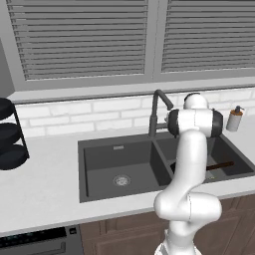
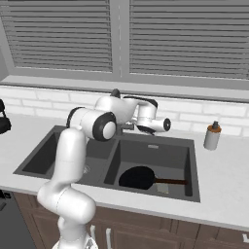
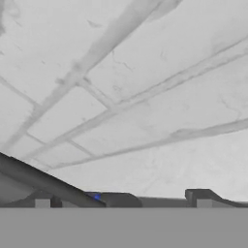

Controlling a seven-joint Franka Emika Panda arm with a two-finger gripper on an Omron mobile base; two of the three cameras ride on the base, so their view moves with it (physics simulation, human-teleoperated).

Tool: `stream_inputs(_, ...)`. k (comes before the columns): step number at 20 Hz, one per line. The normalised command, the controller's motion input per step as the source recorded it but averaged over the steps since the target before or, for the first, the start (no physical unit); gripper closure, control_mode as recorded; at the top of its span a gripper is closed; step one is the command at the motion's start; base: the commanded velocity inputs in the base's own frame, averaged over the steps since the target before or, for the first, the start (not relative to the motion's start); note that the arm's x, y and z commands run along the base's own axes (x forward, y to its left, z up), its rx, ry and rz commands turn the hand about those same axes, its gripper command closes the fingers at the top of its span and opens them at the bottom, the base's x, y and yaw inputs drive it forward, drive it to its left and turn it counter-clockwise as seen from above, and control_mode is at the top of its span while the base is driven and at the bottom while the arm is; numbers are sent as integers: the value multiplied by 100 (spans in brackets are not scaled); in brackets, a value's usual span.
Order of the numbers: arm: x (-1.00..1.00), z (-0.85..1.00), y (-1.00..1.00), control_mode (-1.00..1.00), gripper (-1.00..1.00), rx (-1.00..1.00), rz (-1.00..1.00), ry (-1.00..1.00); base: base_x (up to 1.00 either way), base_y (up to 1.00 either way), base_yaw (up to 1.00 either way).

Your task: Pick the pan and sponge and place them into the sink. Then turn on the water.

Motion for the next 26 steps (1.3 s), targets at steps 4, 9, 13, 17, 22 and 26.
stream_inputs(4,16,-2,9,-100,-100,0,0,0,0,0,0)
stream_inputs(9,10,-2,22,-100,-100,0,0,-5,0,0,0)
stream_inputs(13,18,-1,23,-100,-100,0,0,0,0,0,0)
stream_inputs(17,29,-4,2,-100,100,0,0,0,0,0,0)
stream_inputs(22,30,-11,0,-100,100,2,0,2,0,0,0)
stream_inputs(26,25,-8,0,-100,100,1,-3,0,0,0,0)
